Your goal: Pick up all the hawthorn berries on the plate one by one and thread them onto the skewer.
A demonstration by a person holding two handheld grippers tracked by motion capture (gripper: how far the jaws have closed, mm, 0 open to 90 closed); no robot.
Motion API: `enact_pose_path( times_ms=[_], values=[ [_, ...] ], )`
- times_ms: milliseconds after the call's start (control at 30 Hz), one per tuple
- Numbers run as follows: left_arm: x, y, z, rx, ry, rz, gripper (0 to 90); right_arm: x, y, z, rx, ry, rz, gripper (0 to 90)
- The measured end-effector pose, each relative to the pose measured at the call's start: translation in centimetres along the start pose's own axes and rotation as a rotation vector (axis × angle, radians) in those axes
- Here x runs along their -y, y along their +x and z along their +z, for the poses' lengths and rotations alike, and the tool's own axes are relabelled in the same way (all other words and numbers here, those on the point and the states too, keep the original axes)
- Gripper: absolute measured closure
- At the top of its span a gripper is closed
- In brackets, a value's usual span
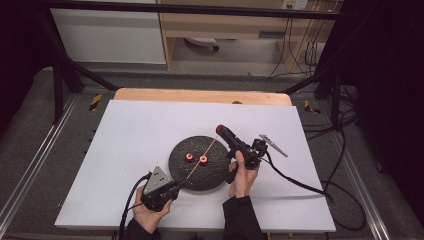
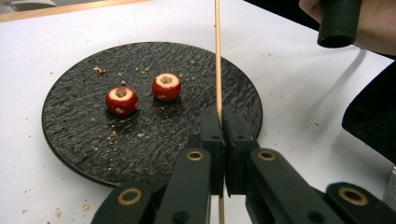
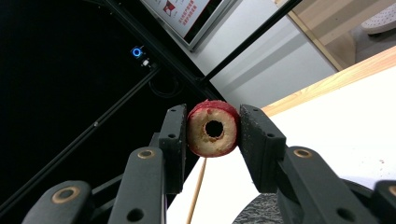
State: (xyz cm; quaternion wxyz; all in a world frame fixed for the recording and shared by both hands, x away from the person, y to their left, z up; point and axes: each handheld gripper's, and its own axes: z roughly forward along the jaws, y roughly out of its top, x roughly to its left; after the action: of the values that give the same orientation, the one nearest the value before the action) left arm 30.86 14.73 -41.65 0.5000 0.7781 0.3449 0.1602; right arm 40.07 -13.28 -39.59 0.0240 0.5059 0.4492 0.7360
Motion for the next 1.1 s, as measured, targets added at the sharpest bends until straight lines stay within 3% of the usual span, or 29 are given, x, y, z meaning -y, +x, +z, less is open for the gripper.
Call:
enact_pose_path(
  times_ms=[467, 767, 1100],
  values=[
    [-1.0, -0.9, 1.2, -0.029, -0.033, -0.031, 88.1, 0.8, -0.1, 0.1, -0.017, 0.009, 0.019, 63.7],
    [-2.2, -0.6, 2.2, -0.019, -0.035, -0.052, 88.1, 1.3, 0.0, -0.1, -0.023, 0.027, 0.007, 63.8],
    [-3.7, -0.3, 3.2, -0.018, -0.029, -0.046, 88.2, 2.0, 0.0, -0.4, -0.022, 0.054, -0.006, 63.8]
  ],
)
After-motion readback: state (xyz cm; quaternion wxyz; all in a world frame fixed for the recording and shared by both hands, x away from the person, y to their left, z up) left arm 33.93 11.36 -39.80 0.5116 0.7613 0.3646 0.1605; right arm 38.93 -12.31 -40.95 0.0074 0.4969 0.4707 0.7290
